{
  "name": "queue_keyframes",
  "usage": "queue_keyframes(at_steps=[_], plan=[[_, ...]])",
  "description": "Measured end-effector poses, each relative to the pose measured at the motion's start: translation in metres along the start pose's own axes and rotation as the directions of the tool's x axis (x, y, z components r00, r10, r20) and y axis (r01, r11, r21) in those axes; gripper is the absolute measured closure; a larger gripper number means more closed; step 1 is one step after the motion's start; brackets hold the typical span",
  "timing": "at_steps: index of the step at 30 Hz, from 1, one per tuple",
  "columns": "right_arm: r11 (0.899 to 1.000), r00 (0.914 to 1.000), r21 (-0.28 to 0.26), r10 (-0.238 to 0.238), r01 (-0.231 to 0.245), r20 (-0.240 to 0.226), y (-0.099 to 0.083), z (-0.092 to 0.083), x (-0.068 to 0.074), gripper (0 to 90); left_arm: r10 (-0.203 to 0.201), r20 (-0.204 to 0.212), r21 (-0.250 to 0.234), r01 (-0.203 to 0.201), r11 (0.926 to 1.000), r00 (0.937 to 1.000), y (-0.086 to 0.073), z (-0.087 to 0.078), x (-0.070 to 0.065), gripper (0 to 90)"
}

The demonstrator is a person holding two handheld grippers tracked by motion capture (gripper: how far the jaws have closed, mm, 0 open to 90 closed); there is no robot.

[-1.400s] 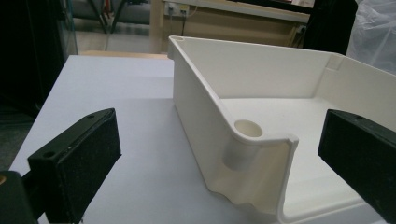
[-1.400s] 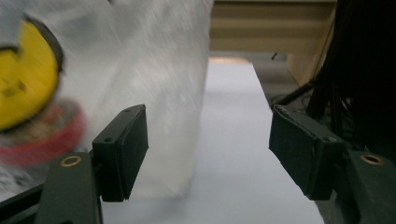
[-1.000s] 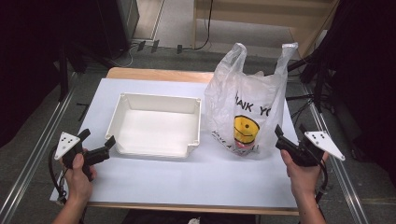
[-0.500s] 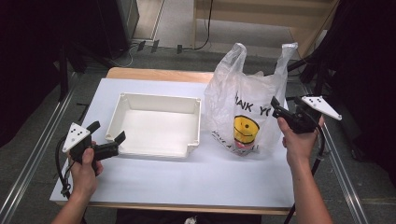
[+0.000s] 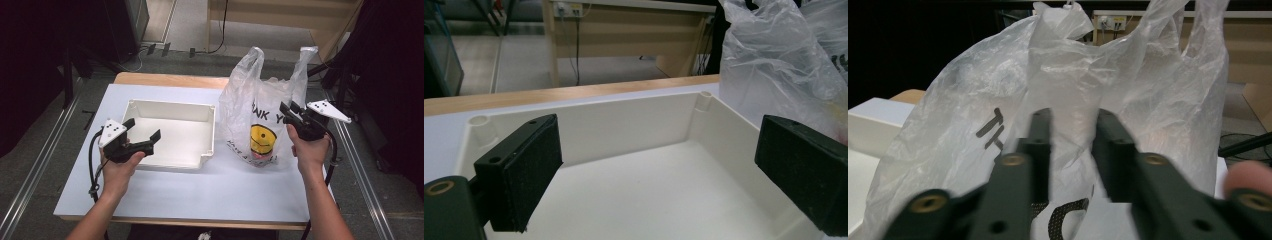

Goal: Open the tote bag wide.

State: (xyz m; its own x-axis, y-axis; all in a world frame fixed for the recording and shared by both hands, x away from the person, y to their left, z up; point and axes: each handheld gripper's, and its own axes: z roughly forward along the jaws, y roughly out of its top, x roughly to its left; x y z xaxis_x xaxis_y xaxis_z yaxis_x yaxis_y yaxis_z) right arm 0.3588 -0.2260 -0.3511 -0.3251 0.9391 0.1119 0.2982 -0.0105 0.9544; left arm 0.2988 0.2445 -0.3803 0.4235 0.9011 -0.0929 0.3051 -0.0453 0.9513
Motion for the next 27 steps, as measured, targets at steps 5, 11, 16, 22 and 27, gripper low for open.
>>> queue_keyframes(at_steps=[5,11,16,22,27], plan=[[0.999,0.9999,-0.040,0.008,-0.008,-0.009,-0.010,-0.014,0.008,90.0,0.015,0.016,0.004,-0.015,0.9999,0.9998,0.006,0.017,-0.020,8.9],[0.998,0.9993,-0.058,-0.007,0.005,-0.037,-0.025,-0.028,0.018,90.0,0.022,0.071,-0.017,-0.021,0.9996,0.9973,0.017,0.037,-0.044,14.0],[0.998,0.9984,-0.062,-0.036,0.033,-0.045,-0.036,-0.040,0.024,90.0,0.046,0.110,-0.030,-0.043,0.9987,0.9929,0.024,0.049,-0.067,14.0],[0.997,0.9980,-0.078,-0.019,0.014,-0.061,-0.046,-0.056,0.025,90.0,0.044,0.134,0.002,-0.045,0.9990,0.9899,0.023,0.059,-0.085,14.3],[0.998,0.9972,-0.065,-0.024,0.019,-0.071,-0.061,-0.064,0.027,90.0,0.038,0.150,0.010,-0.040,0.9992,0.9880,0.022,0.064,-0.096,14.4]])
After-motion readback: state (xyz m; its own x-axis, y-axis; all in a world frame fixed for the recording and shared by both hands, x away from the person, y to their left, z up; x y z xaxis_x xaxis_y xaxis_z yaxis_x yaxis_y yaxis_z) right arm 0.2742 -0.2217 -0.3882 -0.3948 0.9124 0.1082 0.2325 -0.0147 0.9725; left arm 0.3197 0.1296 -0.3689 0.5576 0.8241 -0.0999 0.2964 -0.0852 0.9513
